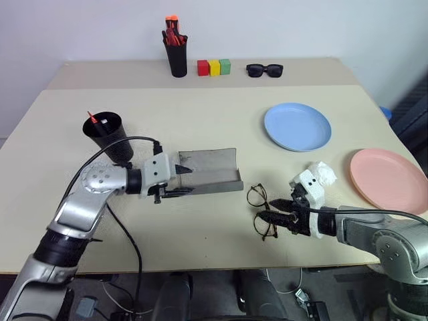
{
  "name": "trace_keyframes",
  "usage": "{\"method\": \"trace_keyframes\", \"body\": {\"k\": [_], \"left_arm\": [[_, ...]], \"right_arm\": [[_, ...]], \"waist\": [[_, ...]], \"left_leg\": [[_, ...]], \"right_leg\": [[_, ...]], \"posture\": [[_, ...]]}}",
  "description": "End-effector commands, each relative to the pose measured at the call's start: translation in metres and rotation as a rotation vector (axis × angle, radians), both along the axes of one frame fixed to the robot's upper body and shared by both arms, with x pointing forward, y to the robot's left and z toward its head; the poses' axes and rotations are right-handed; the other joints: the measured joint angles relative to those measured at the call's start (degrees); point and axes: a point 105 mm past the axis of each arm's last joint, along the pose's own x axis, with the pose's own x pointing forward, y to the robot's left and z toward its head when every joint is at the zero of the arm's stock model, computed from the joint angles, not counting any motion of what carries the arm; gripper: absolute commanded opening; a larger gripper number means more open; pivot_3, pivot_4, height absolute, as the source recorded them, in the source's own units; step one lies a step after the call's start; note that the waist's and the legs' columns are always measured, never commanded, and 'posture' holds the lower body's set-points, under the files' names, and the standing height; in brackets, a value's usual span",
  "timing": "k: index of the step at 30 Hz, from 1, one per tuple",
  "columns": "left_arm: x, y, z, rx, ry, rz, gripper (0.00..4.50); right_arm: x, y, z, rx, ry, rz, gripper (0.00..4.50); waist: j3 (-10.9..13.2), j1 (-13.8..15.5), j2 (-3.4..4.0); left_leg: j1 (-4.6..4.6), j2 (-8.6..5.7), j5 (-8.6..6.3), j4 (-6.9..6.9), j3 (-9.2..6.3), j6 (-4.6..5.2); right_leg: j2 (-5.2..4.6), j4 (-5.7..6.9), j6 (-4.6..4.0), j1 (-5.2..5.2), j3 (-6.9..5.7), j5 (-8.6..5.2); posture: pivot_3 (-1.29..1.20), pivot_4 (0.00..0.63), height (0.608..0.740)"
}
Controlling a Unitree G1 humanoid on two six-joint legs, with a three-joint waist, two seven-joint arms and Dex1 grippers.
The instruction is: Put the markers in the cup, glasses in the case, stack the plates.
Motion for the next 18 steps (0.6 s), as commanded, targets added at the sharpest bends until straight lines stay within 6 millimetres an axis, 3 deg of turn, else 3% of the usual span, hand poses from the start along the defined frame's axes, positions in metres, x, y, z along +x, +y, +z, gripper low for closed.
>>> {"method": "trace_keyframes", "body": {"k": [1, 3, 8, 12, 18], "left_arm": [[-0.007, 0.005, 0.008, -0.019, -0.023, 0.036, 2.38], [-0.012, 0.009, 0.005, -0.038, -0.001, 0.065, 2.38], [-0.020, 0.015, 0.000, -0.060, 0.030, 0.124, 2.38], [-0.019, 0.035, -0.004, -0.065, 0.046, 0.231, 2.38], [-0.019, 0.067, -0.014, -0.033, 0.076, 0.352, 2.38]], "right_arm": [[0.002, 0.000, 0.004, 0.012, 0.004, -0.025, 1.09], [0.002, 0.000, 0.004, 0.012, 0.010, -0.027, 0.09], [0.005, -0.002, 0.008, -0.019, -0.015, -0.032, 0.09], [0.012, 0.001, 0.028, -0.126, -0.161, 0.059, 0.09], [0.030, 0.042, 0.083, -0.218, -0.465, 0.392, 0.09]], "waist": [[0.00, 0.01, 0.00], [0.00, 0.03, 0.00], [0.00, 0.18, -0.01], [0.00, -0.03, 0.01], [0.04, -0.84, 0.08]], "left_leg": [[0.00, 0.00, 0.00, 0.00, 0.01, 0.00], [-0.01, 0.00, 0.00, 0.01, 0.01, 0.00], [-0.01, 0.00, 0.00, 0.01, 0.01, 0.00], [0.00, 0.00, 0.00, 0.02, 0.07, 0.00], [0.01, 0.02, 0.00, 0.00, 0.09, 0.00]], "right_leg": [[-0.01, 0.00, -0.01, 0.00, 0.00, 0.00], [-0.01, -0.01, -0.02, 0.01, 0.00, -0.01], [-0.01, -0.04, -0.03, 0.02, 0.00, -0.02], [-0.03, -0.06, -0.03, 0.01, 0.02, -0.02], [-0.01, -0.04, 0.09, -0.06, 0.01, -0.14]], "posture": [[0.00, 0.150, 0.740], [0.00, 0.150, 0.740], [0.00, 0.150, 0.740], [0.00, 0.150, 0.740], [0.00, 0.150, 0.740]]}}
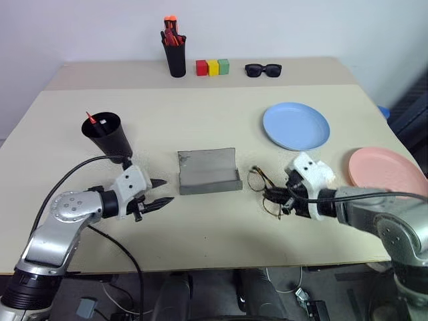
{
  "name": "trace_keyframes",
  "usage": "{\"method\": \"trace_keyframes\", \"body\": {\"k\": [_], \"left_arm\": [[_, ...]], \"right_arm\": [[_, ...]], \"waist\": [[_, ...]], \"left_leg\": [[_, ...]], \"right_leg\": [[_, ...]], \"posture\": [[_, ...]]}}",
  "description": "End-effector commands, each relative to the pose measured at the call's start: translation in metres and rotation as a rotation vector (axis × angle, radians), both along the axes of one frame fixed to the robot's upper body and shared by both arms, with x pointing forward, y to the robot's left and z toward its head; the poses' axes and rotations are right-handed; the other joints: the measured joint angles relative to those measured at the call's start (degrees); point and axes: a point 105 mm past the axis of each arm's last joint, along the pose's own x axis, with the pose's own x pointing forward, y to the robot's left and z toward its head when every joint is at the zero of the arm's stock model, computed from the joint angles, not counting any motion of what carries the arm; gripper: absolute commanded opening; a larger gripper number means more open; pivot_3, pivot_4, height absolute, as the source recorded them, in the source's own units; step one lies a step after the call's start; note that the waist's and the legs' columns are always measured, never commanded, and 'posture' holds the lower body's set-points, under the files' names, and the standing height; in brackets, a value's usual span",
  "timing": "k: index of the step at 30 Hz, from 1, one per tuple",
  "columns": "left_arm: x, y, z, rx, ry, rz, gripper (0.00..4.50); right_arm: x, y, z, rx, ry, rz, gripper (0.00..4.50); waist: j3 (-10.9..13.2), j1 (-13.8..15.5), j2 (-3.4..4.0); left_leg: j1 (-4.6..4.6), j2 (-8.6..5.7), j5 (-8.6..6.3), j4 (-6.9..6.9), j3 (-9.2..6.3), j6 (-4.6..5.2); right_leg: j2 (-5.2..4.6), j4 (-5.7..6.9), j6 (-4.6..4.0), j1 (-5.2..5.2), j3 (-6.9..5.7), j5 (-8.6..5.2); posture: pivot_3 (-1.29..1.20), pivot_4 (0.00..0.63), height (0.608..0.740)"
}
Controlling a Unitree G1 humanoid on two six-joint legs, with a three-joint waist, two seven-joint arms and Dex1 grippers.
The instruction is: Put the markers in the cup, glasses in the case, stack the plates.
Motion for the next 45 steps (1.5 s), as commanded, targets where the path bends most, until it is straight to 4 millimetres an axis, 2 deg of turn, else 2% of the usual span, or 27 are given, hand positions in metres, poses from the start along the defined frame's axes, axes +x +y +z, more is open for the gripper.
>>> {"method": "trace_keyframes", "body": {"k": [1, 3, 7, 12, 16, 21, 24, 26, 28, 30, 32, 34, 36, 38, 40, 44, 45], "left_arm": [[0.000, 0.019, -0.001, 0.029, -0.007, 0.051, 2.38], [0.000, 0.023, -0.002, 0.029, 0.000, 0.062, 2.38], [0.004, 0.026, -0.004, 0.028, 0.004, 0.075, 2.38], [-0.001, 0.027, -0.007, 0.032, 0.004, 0.085, 2.38], [-0.008, 0.025, -0.009, 0.028, 0.002, 0.096, 2.38], [-0.015, 0.028, -0.011, 0.030, 0.002, 0.122, 2.38], [-0.016, 0.028, -0.011, 0.030, 0.000, 0.125, 2.38], [-0.013, 0.028, -0.009, 0.026, -0.012, 0.126, 2.38], [-0.006, 0.026, -0.001, -0.013, -0.034, 0.133, 2.38], [0.001, 0.023, 0.007, -0.049, -0.060, 0.134, 2.38], [0.016, 0.021, 0.020, -0.118, -0.077, 0.175, 2.38], [0.037, 0.018, 0.033, -0.165, -0.105, 0.232, 1.82], [0.053, 0.010, 0.042, -0.183, -0.132, 0.247, 1.08], [0.070, -0.007, 0.051, -0.201, -0.144, 0.238, 0.05], [0.082, -0.020, 0.057, -0.206, -0.145, 0.232, 0.01], [0.124, -0.047, 0.062, -0.242, -0.058, 0.330, 0.01], [0.130, -0.055, 0.063, -0.245, -0.040, 0.323, 0.01]], "right_arm": [[0.012, 0.031, 0.038, -0.062, -0.215, 0.250, 0.09], [0.024, 0.040, 0.045, -0.092, -0.260, 0.321, 0.09], [0.047, 0.070, 0.044, -0.138, -0.293, 0.537, 0.09], [0.076, 0.099, 0.027, -0.203, -0.281, 0.693, 0.09], [0.087, 0.110, 0.015, -0.215, -0.243, 0.744, 0.09], [0.075, 0.099, 0.000, -0.250, -0.165, 0.868, 0.09], [0.075, 0.097, 0.000, -0.250, -0.163, 0.876, 1.07], [0.079, 0.099, 0.005, -0.237, -0.194, 0.846, 2.05], [0.087, 0.103, 0.022, -0.191, -0.262, 0.784, 3.06], [0.090, 0.104, 0.035, -0.164, -0.313, 0.756, 3.06], [0.091, 0.099, 0.049, -0.145, -0.375, 0.716, 3.06], [0.088, 0.090, 0.058, -0.142, -0.442, 0.682, 3.12], [0.081, 0.080, 0.059, -0.152, -0.510, 0.655, 3.12], [0.071, 0.068, 0.058, -0.136, -0.564, 0.596, 3.12], [0.061, 0.060, 0.054, -0.125, -0.592, 0.547, 3.12], [0.031, 0.045, 0.034, -0.111, -0.576, 0.412, 3.12], [0.024, 0.042, 0.029, -0.110, -0.566, 0.380, 3.12]], "waist": [[0.04, -0.77, 0.07], [0.03, -1.03, 0.06], [0.01, -0.97, 0.02], [0.02, -1.17, 0.04], [0.03, -1.01, 0.05], [0.04, -0.92, 0.07], [0.04, -1.02, 0.07], [0.04, -1.15, 0.07], [0.05, -1.11, 0.09], [0.05, -1.03, 0.08], [0.06, -0.80, 0.09], [0.05, -0.60, 0.08], [0.01, -0.32, 0.01], [-0.02, -0.06, -0.03], [-0.01, 0.33, -0.02], [-0.01, 0.64, -0.02], [-0.01, 0.70, -0.02]], "left_leg": [[0.00, 0.00, 0.00, -0.01, 0.03, 0.00], [0.02, 0.01, 0.00, -0.02, 0.04, 0.00], [-0.02, 0.01, 0.00, -0.03, 0.04, 0.00], [-0.05, 0.01, 0.00, -0.06, 0.04, 0.00], [-0.05, 0.01, 0.00, -0.10, 0.03, 0.00], [-0.05, 0.00, 0.00, -0.09, 0.02, 0.00], [0.01, 0.01, 0.00, -0.08, 0.02, 0.00], [0.02, 0.01, 0.00, -0.08, 0.02, 0.00], [0.02, 0.01, 0.00, -0.09, 0.02, 0.00], [0.01, 0.01, 0.00, -0.08, 0.02, 0.00], [0.01, 0.00, 0.00, -0.06, 0.01, -0.01], [-0.02, 0.00, 0.00, -0.02, -0.03, -0.01], [-0.04, -0.02, 0.00, -0.01, -0.07, -0.01], [-0.03, -0.03, 0.00, 0.00, -0.10, -0.01], [-0.03, -0.04, 0.00, 0.02, -0.09, -0.01], [-0.02, -0.04, 0.01, 0.05, -0.12, 0.00], [-0.02, -0.04, 0.01, 0.08, -0.14, 0.00]], "right_leg": [[-0.01, -0.01, 0.00, -0.01, 0.01, 0.00], [-0.01, 0.00, 0.00, -0.03, 0.00, 0.00], [-0.01, -0.02, -0.20, -0.04, 0.00, 0.12], [-0.01, 0.02, -0.04, -0.09, 0.00, 0.22], [-0.01, 0.12, 0.00, -0.14, 0.00, 0.25], [-0.01, 0.14, 0.00, -0.14, 0.00, 0.25], [0.00, 0.20, -0.07, -0.14, 0.00, 0.22], [0.01, 0.23, -0.12, -0.15, 0.00, 0.19], [0.02, 0.24, -0.10, -0.16, 0.00, 0.20], [0.02, 0.27, -0.02, -0.16, 0.00, 0.24], [0.01, 0.27, 0.01, -0.15, 0.00, 0.26], [0.01, 0.26, 0.04, -0.12, -0.02, 0.27], [-0.01, 0.23, 0.07, -0.08, -0.05, 0.28], [-0.01, 0.17, 0.09, -0.01, -0.07, 0.28], [-0.01, 0.15, 0.11, -0.01, -0.06, 0.29], [0.03, 0.22, 0.10, -0.01, -0.06, 0.28], [0.03, 0.23, 0.11, -0.01, -0.06, 0.28]], "posture": [[0.00, 0.150, 0.740], [0.00, 0.150, 0.740], [0.00, 0.150, 0.740], [0.00, 0.150, 0.740], [0.00, 0.150, 0.740], [0.00, 0.150, 0.740], [0.00, 0.150, 0.740], [0.00, 0.150, 0.740], [0.00, 0.150, 0.740], [0.00, 0.150, 0.740], [0.00, 0.150, 0.740], [0.00, 0.150, 0.740], [0.00, 0.150, 0.740], [0.00, 0.150, 0.740], [0.00, 0.150, 0.740], [0.00, 0.150, 0.740], [0.00, 0.150, 0.740]]}}
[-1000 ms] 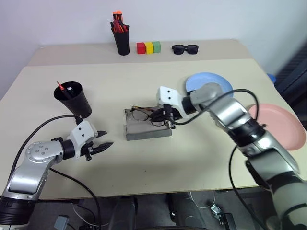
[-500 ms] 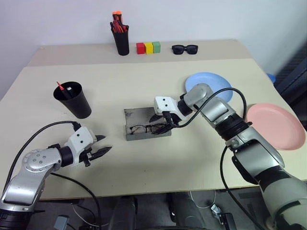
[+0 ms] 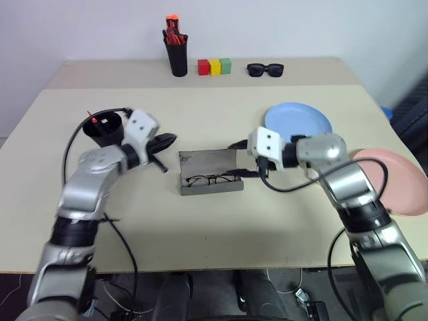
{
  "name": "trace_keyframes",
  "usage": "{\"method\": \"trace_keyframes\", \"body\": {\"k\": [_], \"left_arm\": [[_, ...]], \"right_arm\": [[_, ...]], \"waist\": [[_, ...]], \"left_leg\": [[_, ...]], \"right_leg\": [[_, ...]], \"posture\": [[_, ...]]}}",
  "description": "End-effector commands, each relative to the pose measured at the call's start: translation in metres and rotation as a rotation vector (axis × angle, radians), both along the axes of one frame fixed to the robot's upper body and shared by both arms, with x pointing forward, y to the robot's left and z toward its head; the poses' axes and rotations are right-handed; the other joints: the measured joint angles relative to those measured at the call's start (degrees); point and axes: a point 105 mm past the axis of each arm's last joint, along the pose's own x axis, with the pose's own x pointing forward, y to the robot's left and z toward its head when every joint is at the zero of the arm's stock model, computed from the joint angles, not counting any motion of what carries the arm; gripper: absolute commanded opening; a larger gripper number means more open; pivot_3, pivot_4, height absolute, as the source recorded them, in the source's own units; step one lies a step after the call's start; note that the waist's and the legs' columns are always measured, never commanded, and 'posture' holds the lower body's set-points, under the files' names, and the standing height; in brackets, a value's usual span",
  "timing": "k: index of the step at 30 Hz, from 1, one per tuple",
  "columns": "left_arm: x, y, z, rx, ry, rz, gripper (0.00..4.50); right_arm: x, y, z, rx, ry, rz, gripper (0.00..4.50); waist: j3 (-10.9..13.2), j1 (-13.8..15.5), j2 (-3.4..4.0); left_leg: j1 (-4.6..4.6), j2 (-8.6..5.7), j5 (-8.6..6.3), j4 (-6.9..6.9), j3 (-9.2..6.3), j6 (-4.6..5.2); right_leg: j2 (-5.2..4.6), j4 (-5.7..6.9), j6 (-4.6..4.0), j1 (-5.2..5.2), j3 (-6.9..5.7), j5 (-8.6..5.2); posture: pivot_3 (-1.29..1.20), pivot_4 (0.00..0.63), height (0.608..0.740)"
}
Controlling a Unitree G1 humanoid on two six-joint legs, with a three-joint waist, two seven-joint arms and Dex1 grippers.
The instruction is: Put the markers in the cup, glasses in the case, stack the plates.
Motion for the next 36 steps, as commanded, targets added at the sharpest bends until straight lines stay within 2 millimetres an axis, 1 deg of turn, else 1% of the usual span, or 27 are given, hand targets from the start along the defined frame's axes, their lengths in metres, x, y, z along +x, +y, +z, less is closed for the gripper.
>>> {"method": "trace_keyframes", "body": {"k": [1, 3, 4, 6, 8, 11, 14, 19, 21, 23, 26, 28, 31, 32, 34, 36], "left_arm": [[0.019, -0.017, 0.005, 0.020, 0.046, 0.015, 0.01], [0.022, -0.027, 0.001, 0.071, 0.062, -0.034, 0.01], [0.025, -0.029, -0.003, 0.093, 0.075, -0.042, 0.01], [0.031, -0.033, -0.017, 0.134, 0.121, -0.060, 0.01], [0.031, -0.038, -0.025, 0.162, 0.146, -0.106, 0.01], [0.024, -0.042, -0.030, 0.178, 0.163, -0.187, 0.01], [0.019, -0.042, -0.031, 0.178, 0.173, -0.236, 0.01], [-0.004, -0.046, -0.024, 0.180, 0.121, -0.375, 0.01], [-0.019, -0.049, -0.021, 0.169, 0.098, -0.440, 0.01], [-0.040, -0.054, -0.021, 0.165, 0.073, -0.529, 0.01], [-0.067, -0.055, -0.029, 0.205, 0.058, -0.623, 0.01], [-0.078, -0.053, -0.036, 0.243, 0.053, -0.648, 0.01], [-0.085, -0.047, -0.044, 0.290, 0.050, -0.652, 0.01], [-0.082, -0.046, -0.043, 0.278, 0.041, -0.627, 0.01], [-0.075, -0.044, -0.034, 0.230, -0.014, -0.570, 0.01], [-0.069, -0.043, -0.025, 0.193, -0.060, -0.527, 0.01]], "right_arm": [[-0.023, -0.005, 0.008, 0.059, -0.059, -0.101, 3.12], [-0.028, -0.011, -0.002, 0.069, -0.064, -0.188, 3.12], [-0.030, -0.013, -0.004, 0.082, -0.078, -0.228, 3.12], [-0.036, -0.020, -0.011, 0.136, -0.060, -0.335, 3.12], [-0.039, -0.025, -0.016, 0.185, -0.033, -0.416, 3.12], [-0.041, -0.030, -0.020, 0.199, -0.023, -0.461, 3.12], [-0.037, -0.034, -0.020, 0.208, -0.031, -0.488, 3.12], [-0.022, -0.039, -0.007, 0.252, -0.060, -0.519, 3.12], [-0.016, -0.041, -0.003, 0.267, -0.066, -0.529, 3.12], [-0.009, -0.042, 0.000, 0.275, -0.071, -0.538, 3.12], [0.000, -0.047, 0.001, 0.269, -0.075, -0.560, 3.12], [0.010, -0.053, -0.001, 0.251, -0.074, -0.593, 3.12], [0.029, -0.068, -0.006, 0.202, -0.070, -0.685, 3.12], [0.038, -0.075, -0.009, 0.164, -0.085, -0.720, 3.12], [0.053, -0.087, -0.014, 0.078, -0.129, -0.772, 3.12], [0.063, -0.094, -0.018, 0.019, -0.157, -0.787, 3.12]], "waist": [[0.00, -0.18, -0.01], [0.00, -0.59, 0.00], [0.00, -0.94, 0.00], [0.00, -1.34, 0.00], [0.00, -1.68, 0.00], [0.00, -1.67, -0.01], [0.00, -1.51, -0.01], [0.00, -1.52, 0.00], [0.00, -1.49, 0.00], [-0.01, -1.59, 0.00], [-0.01, -1.50, 0.01], [-0.01, -1.50, 0.01], [-0.01, -1.50, 0.01], [-0.01, -1.49, 0.01], [-0.01, -1.46, 0.01], [0.00, -1.40, 0.01]], "left_leg": [[-0.01, 0.00, 0.00, 0.03, 0.00, 0.00], [0.00, -0.01, 0.00, 0.01, 0.03, 0.00], [0.01, -0.01, 0.00, 0.00, 0.04, 0.00], [0.04, -0.01, 0.00, -0.03, 0.03, 0.00], [0.06, 0.00, 0.00, -0.04, 0.01, 0.00], [0.03, 0.00, 0.00, -0.03, 0.03, 0.00], [0.03, 0.00, 0.00, -0.03, 0.02, 0.00], [0.04, 0.00, 0.00, -0.06, 0.02, 0.00], [0.04, 0.01, 0.00, -0.06, 0.01, 0.00], [0.03, 0.00, 0.00, -0.06, 0.02, 0.00], [0.04, 0.01, 0.00, -0.06, 0.03, 0.00], [0.04, 0.00, 0.00, -0.05, 0.04, 0.00], [0.05, 0.01, 0.00, -0.03, 0.04, 0.00], [0.05, 0.01, 0.00, -0.01, 0.04, 0.00], [0.06, 0.00, 0.01, 0.00, 0.05, 0.00], [0.04, 0.00, 0.00, 0.01, 0.07, 0.00]], "right_leg": [[0.00, -0.01, 0.01, 0.02, 0.00, -0.01], [-0.01, -0.05, 0.02, 0.03, 0.03, -0.01], [0.00, -0.06, 0.02, 0.02, 0.04, -0.01], [0.00, -0.03, 0.01, 0.02, 0.03, -0.02], [0.02, -0.01, 0.00, 0.02, 0.03, -0.02], [0.02, 0.00, 0.00, -0.01, 0.05, -0.02], [0.01, -0.01, 0.00, 0.01, 0.04, -0.02], [0.01, -0.02, 0.00, 0.00, 0.05, -0.02], [0.01, -0.02, -0.01, 0.01, 0.04, -0.02], [-0.01, -0.04, 0.00, 0.03, 0.05, -0.02], [-0.02, -0.04, -0.01, 0.03, 0.05, -0.02], [-0.02, -0.03, -0.01, 0.04, 0.06, -0.02], [-0.02, -0.03, -0.05, 0.04, 0.06, -0.03], [-0.02, -0.03, -0.15, 0.05, 0.06, -0.08], [-0.03, -0.03, -0.21, 0.07, 0.06, -0.11], [-0.03, -0.04, -0.20, 0.06, 0.06, -0.11]], "posture": [[0.00, 0.150, 0.740], [0.00, 0.150, 0.740], [0.00, 0.150, 0.740], [0.00, 0.150, 0.740], [0.00, 0.150, 0.740], [0.00, 0.150, 0.740], [0.00, 0.150, 0.740], [0.00, 0.150, 0.740], [0.00, 0.150, 0.740], [0.00, 0.150, 0.740], [0.00, 0.150, 0.740], [0.00, 0.150, 0.740], [0.00, 0.150, 0.740], [0.00, 0.150, 0.740], [0.00, 0.150, 0.740], [0.00, 0.150, 0.740]]}}
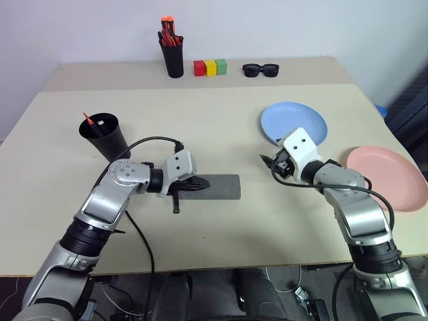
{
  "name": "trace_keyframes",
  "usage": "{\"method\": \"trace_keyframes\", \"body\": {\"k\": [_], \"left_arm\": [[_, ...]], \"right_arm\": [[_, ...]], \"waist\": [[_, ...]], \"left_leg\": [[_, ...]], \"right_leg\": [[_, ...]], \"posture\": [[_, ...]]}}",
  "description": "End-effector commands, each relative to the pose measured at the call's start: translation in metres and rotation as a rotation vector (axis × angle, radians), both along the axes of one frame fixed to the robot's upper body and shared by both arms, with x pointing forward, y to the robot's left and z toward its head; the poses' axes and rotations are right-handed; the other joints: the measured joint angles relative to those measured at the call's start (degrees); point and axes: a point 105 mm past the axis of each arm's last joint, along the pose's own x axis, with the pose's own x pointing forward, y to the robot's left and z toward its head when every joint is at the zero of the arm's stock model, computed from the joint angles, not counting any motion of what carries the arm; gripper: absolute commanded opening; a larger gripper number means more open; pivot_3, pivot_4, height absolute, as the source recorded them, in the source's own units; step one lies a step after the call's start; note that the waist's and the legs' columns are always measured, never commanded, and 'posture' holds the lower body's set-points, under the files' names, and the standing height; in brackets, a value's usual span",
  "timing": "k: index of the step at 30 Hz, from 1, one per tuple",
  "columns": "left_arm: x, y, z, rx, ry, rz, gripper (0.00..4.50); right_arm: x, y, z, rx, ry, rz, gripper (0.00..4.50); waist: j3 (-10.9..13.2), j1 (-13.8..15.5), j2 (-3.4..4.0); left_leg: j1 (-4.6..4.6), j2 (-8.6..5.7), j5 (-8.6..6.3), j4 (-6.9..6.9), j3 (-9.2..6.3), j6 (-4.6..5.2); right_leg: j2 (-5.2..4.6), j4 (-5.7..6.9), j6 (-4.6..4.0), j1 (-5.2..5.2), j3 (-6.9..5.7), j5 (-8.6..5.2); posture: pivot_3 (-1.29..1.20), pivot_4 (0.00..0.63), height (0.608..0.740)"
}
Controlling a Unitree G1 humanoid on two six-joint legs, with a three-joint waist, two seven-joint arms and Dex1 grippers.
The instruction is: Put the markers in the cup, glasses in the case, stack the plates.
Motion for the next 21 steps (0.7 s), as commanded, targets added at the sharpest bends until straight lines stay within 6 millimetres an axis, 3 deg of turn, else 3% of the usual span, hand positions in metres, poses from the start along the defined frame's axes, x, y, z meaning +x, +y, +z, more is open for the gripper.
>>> {"method": "trace_keyframes", "body": {"k": [1, 4, 8, 9, 10, 14, 15, 18, 21], "left_arm": [[0.014, 0.008, 0.029, -0.101, -0.135, 0.094, 0.01], [0.022, 0.023, 0.039, -0.150, -0.200, 0.195, 0.01], [0.015, 0.033, 0.044, -0.217, -0.221, 0.226, 0.01], [0.012, 0.034, 0.045, -0.237, -0.214, 0.229, 0.00], [0.008, 0.035, 0.044, -0.246, -0.207, 0.231, 0.00], [-0.004, 0.036, 0.037, -0.247, -0.182, 0.230, 0.00], [-0.005, 0.035, 0.035, -0.247, -0.178, 0.237, 0.00], [-0.007, 0.033, 0.033, -0.253, -0.174, 0.246, 0.00], [-0.006, 0.030, 0.032, -0.272, -0.173, 0.259, 0.00]], "right_arm": [[0.017, -0.012, -0.001, -0.128, -0.040, -0.028, 3.12], [0.034, -0.023, -0.011, -0.236, -0.032, -0.041, 3.12], [0.052, -0.029, -0.013, -0.254, -0.044, -0.061, 3.12], [0.055, -0.030, -0.013, -0.256, -0.048, -0.064, 2.59], [0.058, -0.031, -0.013, -0.263, -0.052, -0.066, 2.33], [0.062, -0.033, -0.010, -0.278, -0.069, -0.051, 0.29], [0.061, -0.033, -0.008, -0.279, -0.079, -0.045, 0.04], [0.056, -0.037, 0.003, -0.294, -0.121, -0.045, 0.04], [0.037, -0.052, 0.022, -0.319, -0.171, -0.053, 0.04]], "waist": [[0.00, 0.00, 0.00], [0.00, -0.40, 0.00], [0.00, -0.61, 0.02], [0.00, -0.53, 0.02], [0.00, -0.45, 0.02], [0.00, 0.01, 0.02], [0.00, 0.02, 0.02], [0.00, -0.04, 0.03], [0.01, 0.22, 0.05]], "left_leg": [[-0.01, 0.00, 0.00, -0.01, -0.01, 0.00], [0.01, 0.00, 0.00, -0.06, 0.00, 0.00], [0.04, 0.01, 0.00, -0.08, 0.01, 0.00], [0.03, 0.01, 0.00, -0.06, 0.01, 0.00], [0.02, 0.01, 0.00, -0.06, 0.01, 0.00], [0.00, 0.00, 0.00, -0.07, 0.01, 0.00], [0.00, 0.00, 0.00, -0.06, 0.01, 0.00], [0.01, 0.00, 0.00, -0.04, 0.01, 0.00], [0.00, 0.00, 0.00, -0.07, 0.00, 0.00]], "right_leg": [[0.00, 0.00, 0.10, -0.01, -0.01, 0.05], [0.01, 0.00, 0.17, -0.04, -0.01, 0.09], [0.01, 0.01, 0.17, -0.04, 0.01, 0.10], [0.00, 0.01, 0.17, -0.03, 0.01, 0.10], [0.00, 0.01, 0.17, -0.03, 0.01, 0.10], [-0.01, 0.00, 0.18, -0.03, 0.01, 0.10], [-0.02, 0.00, 0.18, -0.03, 0.01, 0.10], [-0.01, -0.01, 0.17, -0.01, 0.01, 0.10], [-0.01, -0.01, 0.18, -0.02, 0.00, 0.10]], "posture": [[0.00, 0.150, 0.740], [0.00, 0.150, 0.740], [0.00, 0.150, 0.740], [0.00, 0.150, 0.740], [0.00, 0.150, 0.740], [0.00, 0.150, 0.740], [0.00, 0.150, 0.740], [0.00, 0.150, 0.740], [0.00, 0.150, 0.740]]}}
